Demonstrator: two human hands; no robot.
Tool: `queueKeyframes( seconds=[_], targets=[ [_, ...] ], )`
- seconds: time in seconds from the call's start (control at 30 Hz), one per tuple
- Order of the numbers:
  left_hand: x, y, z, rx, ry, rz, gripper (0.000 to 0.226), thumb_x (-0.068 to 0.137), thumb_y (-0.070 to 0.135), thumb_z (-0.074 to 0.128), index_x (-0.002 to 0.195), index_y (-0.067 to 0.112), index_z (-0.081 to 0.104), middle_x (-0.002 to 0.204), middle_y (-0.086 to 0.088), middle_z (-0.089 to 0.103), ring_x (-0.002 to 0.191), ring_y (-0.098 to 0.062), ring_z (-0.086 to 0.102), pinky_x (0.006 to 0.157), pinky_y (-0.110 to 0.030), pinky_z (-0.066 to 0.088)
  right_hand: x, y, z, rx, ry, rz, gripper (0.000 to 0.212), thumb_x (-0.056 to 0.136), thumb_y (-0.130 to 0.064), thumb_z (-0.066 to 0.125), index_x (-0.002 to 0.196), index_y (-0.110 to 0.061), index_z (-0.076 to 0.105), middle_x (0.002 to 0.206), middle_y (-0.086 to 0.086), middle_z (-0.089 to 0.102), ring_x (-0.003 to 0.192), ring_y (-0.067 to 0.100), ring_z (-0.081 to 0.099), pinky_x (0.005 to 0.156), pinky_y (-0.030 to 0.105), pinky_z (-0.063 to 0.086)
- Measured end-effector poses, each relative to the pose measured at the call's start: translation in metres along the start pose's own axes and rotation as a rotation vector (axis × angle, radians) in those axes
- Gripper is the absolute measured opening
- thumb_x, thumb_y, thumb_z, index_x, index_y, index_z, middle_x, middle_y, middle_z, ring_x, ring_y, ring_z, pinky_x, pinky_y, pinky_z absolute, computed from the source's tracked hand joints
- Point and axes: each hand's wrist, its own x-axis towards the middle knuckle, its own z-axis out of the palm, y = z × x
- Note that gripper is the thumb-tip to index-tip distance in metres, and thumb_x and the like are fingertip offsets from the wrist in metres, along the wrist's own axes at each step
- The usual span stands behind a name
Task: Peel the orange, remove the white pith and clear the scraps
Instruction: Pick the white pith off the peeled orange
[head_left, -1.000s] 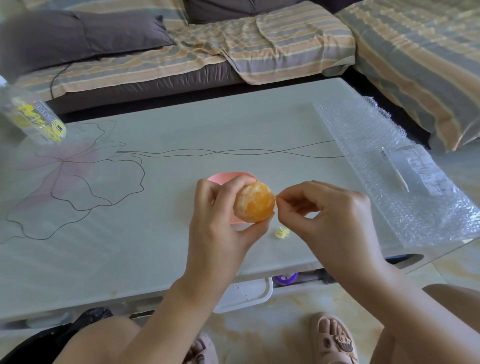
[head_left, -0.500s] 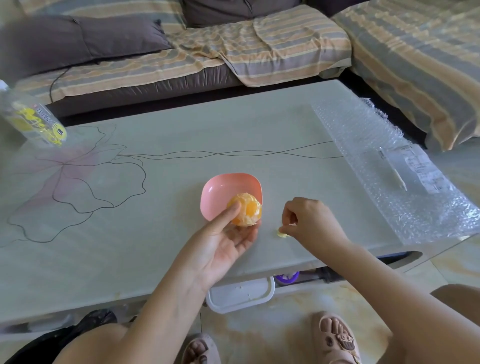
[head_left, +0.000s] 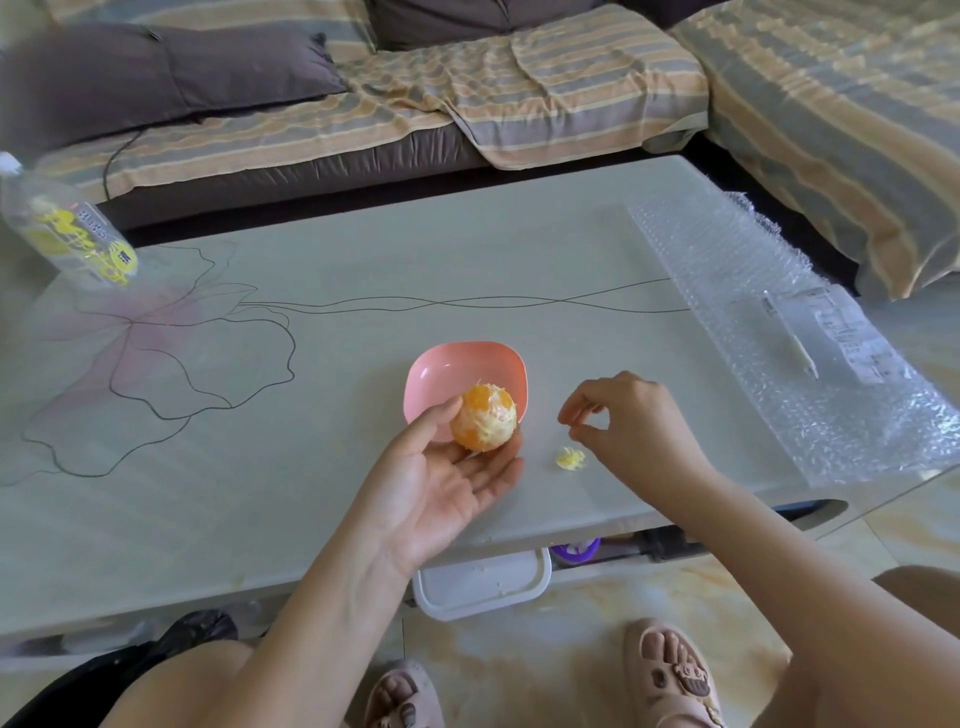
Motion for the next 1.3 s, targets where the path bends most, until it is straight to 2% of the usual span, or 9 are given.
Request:
queueKeyframes(
  seconds=[0.13,0.3,0.43,0.53,0.63,0.7,0.77,0.93,1.3],
  targets=[
    [0.001,-0.001,0.003,0.003,-0.01,0.009,0.053,0.071,0.021,0.064,0.114,-0.008,0.054,0.101,-0.023,0.067,0.08,-0.031,0.072,0.079,-0.045,0.055,-0.003,-0.005,-0.007,0.124,0.155,-0.101,0.011,0.088,-0.019,0.063,0.091,-0.025,0.071,0.07,-0.027,0.056,0.076,-0.003,0.049,0.077,0.019,0.032],
    [0.005,-0.003,0.002,0.009,-0.055,0.017,0.056,0.072,0.021,0.068,0.119,-0.007,0.053,0.109,-0.023,0.065,0.086,-0.031,0.071,0.08,-0.044,0.057,-0.011,-0.016,-0.015,0.212,0.241,-0.301,0.013,0.08,-0.028,0.073,0.093,-0.024,0.073,0.081,-0.016,0.063,0.083,0.004,0.055,0.077,0.011,0.038],
    [0.008,-0.005,0.002,0.025,-0.153,0.057,0.064,0.047,0.02,0.093,0.103,-0.002,0.07,0.107,-0.02,0.067,0.088,-0.033,0.07,0.075,-0.043,0.059,-0.018,-0.024,-0.013,0.331,0.223,-0.396,0.02,0.079,-0.024,0.075,0.098,-0.02,0.073,0.091,-0.011,0.065,0.086,0.002,0.061,0.078,0.013,0.045],
    [0.009,-0.006,0.003,0.076,-0.197,0.084,0.061,0.041,0.021,0.096,0.095,0.003,0.075,0.104,-0.018,0.069,0.088,-0.03,0.07,0.075,-0.04,0.059,-0.019,-0.026,-0.012,0.373,0.24,-0.413,0.018,0.08,-0.021,0.073,0.097,-0.017,0.074,0.091,-0.011,0.064,0.084,0.0,0.061,0.075,0.013,0.046],
    [0.009,-0.005,0.004,0.118,-0.193,0.119,0.071,0.04,0.023,0.096,0.102,0.0,0.071,0.104,-0.021,0.069,0.088,-0.031,0.071,0.075,-0.039,0.059,-0.018,-0.027,-0.013,0.37,0.268,-0.412,0.013,0.079,-0.019,0.073,0.091,-0.015,0.075,0.088,-0.014,0.06,0.081,-0.005,0.059,0.074,0.007,0.042],
    [0.007,-0.002,0.004,0.172,-0.213,0.127,0.066,0.047,0.019,0.094,0.105,0.0,0.07,0.112,-0.024,0.066,0.094,-0.032,0.07,0.076,-0.038,0.058,-0.017,-0.026,-0.015,0.367,0.276,-0.415,0.011,0.079,-0.018,0.074,0.089,-0.015,0.075,0.086,-0.013,0.061,0.08,-0.004,0.059,0.074,0.006,0.041],
    [0.004,0.001,0.004,0.233,-0.269,0.14,0.061,0.052,0.018,0.091,0.107,0.0,0.071,0.117,-0.024,0.065,0.101,-0.034,0.068,0.078,-0.037,0.058,-0.017,-0.026,-0.019,0.387,0.269,-0.414,0.009,0.078,-0.017,0.075,0.087,-0.015,0.075,0.085,-0.01,0.063,0.08,-0.001,0.061,0.075,0.009,0.043],
    [-0.003,0.006,0.005,0.367,-0.351,0.219,0.054,0.053,0.027,0.091,0.099,0.003,0.074,0.106,-0.017,0.071,0.101,-0.032,0.068,0.082,-0.034,0.056,-0.018,-0.026,-0.03,0.417,0.219,-0.427,0.006,0.077,-0.017,0.076,0.081,-0.017,0.072,0.084,-0.006,0.066,0.079,0.005,0.063,0.074,0.015,0.047],
    [-0.009,0.002,0.01,0.353,-0.373,0.227,0.056,0.051,0.029,0.092,0.096,0.001,0.074,0.105,-0.02,0.071,0.1,-0.035,0.068,0.081,-0.035,0.057,-0.019,-0.027,-0.04,0.466,0.149,-0.434,0.007,0.076,-0.015,0.077,0.075,-0.018,0.07,0.08,-0.006,0.065,0.078,0.008,0.062,0.074,0.014,0.045]
  ],
)
